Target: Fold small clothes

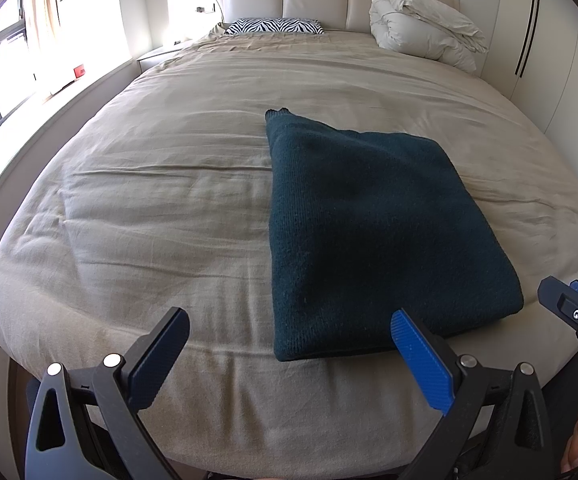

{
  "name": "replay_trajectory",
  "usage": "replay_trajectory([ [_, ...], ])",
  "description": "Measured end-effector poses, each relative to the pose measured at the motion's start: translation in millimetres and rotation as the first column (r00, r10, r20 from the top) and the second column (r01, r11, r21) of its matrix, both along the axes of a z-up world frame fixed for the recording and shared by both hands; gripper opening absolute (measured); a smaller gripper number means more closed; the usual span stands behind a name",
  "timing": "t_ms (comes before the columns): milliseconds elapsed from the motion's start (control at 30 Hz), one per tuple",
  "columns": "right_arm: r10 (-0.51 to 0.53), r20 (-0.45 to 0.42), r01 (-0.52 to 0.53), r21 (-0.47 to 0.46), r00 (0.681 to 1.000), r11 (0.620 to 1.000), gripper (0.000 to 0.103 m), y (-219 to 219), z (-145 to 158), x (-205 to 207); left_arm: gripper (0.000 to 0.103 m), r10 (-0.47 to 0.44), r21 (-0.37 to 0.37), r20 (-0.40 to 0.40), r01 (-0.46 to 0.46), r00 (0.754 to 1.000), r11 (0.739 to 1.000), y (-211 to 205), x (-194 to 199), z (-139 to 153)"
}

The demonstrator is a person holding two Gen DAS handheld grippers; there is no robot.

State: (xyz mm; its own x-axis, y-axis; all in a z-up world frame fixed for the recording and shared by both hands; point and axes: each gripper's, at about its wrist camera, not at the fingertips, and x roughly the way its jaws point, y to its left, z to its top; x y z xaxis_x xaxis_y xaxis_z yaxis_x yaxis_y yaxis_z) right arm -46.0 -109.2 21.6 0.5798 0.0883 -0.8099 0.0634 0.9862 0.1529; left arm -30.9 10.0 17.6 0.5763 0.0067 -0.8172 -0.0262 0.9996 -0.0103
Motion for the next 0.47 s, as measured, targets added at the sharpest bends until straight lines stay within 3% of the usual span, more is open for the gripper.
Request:
replay_trajectory([
  [467, -0.002, -0.005, 0.002, 0.005, 1.0, 1.0, 0.103, -0.2, -1.3, 0.5, 0.103, -0.005, 0.003, 0.003, 0.005, 1.0, 1.0, 1.3, 1.9, 0.1],
])
